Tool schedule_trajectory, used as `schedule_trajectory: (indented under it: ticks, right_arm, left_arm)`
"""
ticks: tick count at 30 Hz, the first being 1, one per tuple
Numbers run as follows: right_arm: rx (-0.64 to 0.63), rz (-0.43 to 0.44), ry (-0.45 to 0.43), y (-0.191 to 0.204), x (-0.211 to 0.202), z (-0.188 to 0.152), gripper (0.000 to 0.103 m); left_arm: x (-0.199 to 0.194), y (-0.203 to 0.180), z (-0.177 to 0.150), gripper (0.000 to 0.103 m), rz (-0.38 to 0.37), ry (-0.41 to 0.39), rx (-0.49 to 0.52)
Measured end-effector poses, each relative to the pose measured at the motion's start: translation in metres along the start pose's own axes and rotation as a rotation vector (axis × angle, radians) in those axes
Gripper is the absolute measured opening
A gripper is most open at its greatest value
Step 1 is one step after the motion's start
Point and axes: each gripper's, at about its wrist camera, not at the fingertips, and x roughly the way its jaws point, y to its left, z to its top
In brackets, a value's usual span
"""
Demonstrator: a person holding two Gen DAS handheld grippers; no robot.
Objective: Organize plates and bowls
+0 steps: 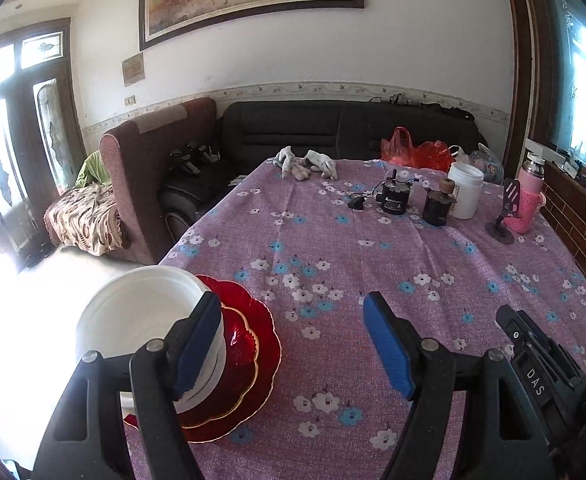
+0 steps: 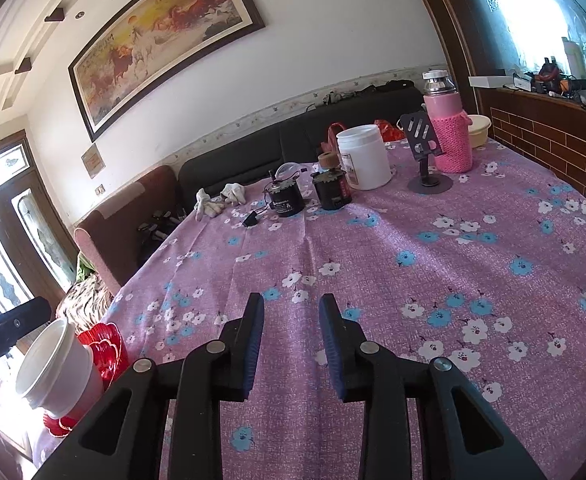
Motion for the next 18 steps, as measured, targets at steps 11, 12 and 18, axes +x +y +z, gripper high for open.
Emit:
schedule_trajectory:
  ticks: [11, 12, 18]
  right_arm:
    - [-0.018, 0.011, -0.016, 0.002, 0.0, -0.005, 0.052]
    - [-0.021, 0.009, -0.015, 0.003, 0.001, -0.005, 0.052]
    - [-0.057, 0.05, -0.025, 0.016, -0.005, -0.007, 0.052]
  left_arm:
    - [-0.004, -0.002, -0.006, 0.085, -0.001, -0.013, -0.005]
    - [-0.004, -0.003, -0.007, 0.085, 0.002, -0.012, -0.002]
    - [-0.01, 0.006, -0.014, 0.085, 0.001, -0.012, 0.014]
